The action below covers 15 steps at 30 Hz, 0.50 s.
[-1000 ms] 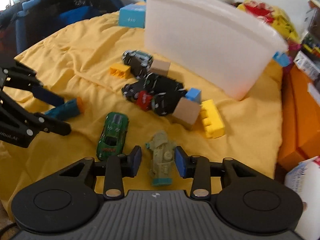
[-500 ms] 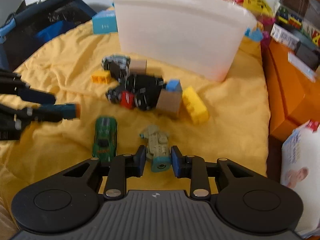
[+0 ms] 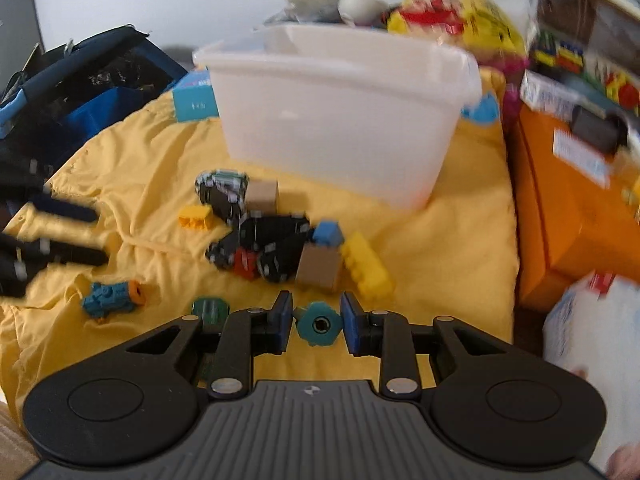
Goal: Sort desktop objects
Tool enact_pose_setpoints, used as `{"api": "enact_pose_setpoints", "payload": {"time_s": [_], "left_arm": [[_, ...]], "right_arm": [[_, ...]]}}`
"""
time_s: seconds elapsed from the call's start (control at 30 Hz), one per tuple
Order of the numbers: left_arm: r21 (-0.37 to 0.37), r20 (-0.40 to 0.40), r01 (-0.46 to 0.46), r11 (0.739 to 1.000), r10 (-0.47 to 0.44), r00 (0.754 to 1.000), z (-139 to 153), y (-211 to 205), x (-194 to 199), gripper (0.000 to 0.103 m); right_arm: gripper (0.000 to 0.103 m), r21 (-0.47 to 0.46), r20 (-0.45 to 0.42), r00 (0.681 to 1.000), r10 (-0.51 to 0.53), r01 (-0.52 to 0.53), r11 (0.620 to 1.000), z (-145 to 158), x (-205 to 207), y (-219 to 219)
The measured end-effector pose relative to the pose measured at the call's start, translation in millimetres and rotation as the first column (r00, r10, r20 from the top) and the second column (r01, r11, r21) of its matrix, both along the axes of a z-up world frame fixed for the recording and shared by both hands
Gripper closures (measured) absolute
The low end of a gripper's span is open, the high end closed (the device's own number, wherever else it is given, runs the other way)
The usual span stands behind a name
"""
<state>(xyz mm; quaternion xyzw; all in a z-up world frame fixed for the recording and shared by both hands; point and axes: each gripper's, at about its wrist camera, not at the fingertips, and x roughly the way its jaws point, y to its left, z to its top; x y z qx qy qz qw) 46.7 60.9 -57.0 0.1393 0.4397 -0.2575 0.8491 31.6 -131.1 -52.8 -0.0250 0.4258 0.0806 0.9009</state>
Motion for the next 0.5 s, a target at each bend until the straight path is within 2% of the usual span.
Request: {"api": "enact_pose_setpoints", "payload": {"time_s": [0.07,0.13,0.2,0.3,0.43,0.5], "left_arm": [[0.0,-0.008,0.02,1.0,-0.02,1.0,-17.0,3.3,-4.7,0.059],[0.074,0.003,0.032,0.997,-0.032,0.999,-34.9,0.2,-4.0,0.059],[0.115,0.032,0.059,0.992,-0.063,0.998,-42.2,-2.7,-4.8,0.057],[0.106,0.049,0.091,0.99,-0.097,0.994,-44.7,-1.4,-5.1,0.056],[0.05,0.022,0.062,0.997,-0.063,0.998,-45.5,6.7,-1.0,0.056],[0.031,0.006,0.058,0.998,-0.058,0.998,-46.0,8.2,0.0,0.06]], "right_arm": [[0.078,0.01,-0.007,1.0,-0.009,0.009,1.0,-5.9,-2.9,-1.6],[0.078,0.009,-0.037,0.999,-0.009,0.009,1.0,-13.3,-2.9,-1.5],[0.076,-0.006,-0.047,0.999,-0.004,0.004,1.0,-17.1,-5.1,0.2],[0.07,-0.021,-0.048,0.999,-0.002,0.001,1.0,-19.0,-9.4,2.1],[0.059,-0.065,-0.082,0.997,-0.006,0.001,0.998,-29.5,-14.3,5.6],[0.058,-0.082,-0.09,0.996,0.001,-0.009,0.997,-33.8,-18.7,7.9]]}}
